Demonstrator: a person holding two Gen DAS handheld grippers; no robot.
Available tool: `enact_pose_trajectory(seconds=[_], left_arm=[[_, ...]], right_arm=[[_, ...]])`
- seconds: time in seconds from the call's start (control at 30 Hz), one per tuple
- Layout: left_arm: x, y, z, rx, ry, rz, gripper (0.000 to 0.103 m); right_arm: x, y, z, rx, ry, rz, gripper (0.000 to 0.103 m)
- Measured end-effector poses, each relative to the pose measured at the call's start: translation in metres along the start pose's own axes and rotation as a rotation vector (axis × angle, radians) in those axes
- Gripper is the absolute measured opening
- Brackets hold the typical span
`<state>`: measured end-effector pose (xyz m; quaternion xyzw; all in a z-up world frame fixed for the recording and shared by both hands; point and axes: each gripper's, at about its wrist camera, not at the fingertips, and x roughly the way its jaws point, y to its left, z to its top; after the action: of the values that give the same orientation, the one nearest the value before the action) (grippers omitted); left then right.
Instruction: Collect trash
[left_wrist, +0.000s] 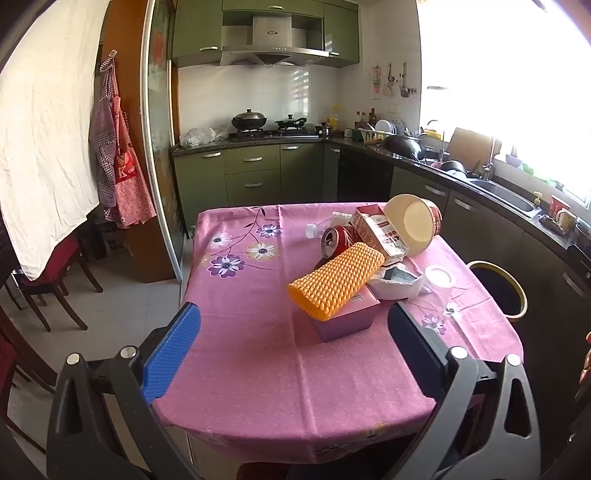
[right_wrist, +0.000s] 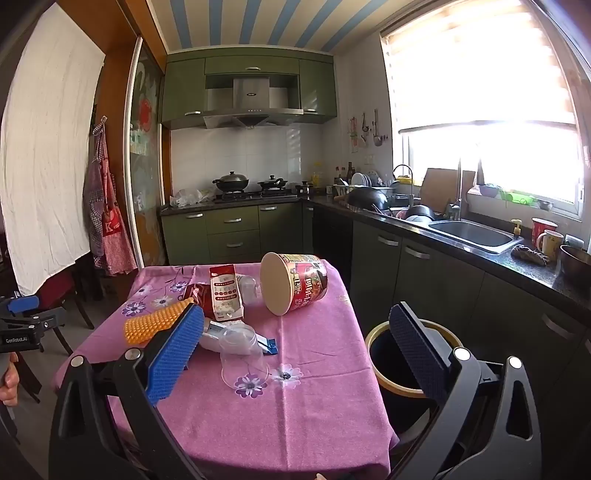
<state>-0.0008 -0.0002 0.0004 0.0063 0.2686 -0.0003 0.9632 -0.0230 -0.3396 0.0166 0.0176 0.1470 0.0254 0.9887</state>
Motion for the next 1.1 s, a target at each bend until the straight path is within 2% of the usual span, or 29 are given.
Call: enact_pose_trajectory(seconds=[0.37,1.1], left_arm=[[-0.007,-0.014,-0.008,0.003,0.001,0.009,0.096],[-0.001,-0.006,0.000,0.011,0.008,-0.005,0.096]], right_arm=[[-0.001,-0.005,0.001,-0.002,0.004,0.002,0.099],[0.002,0.000,-0.002,-0.001,0.006,0.001,0.099]])
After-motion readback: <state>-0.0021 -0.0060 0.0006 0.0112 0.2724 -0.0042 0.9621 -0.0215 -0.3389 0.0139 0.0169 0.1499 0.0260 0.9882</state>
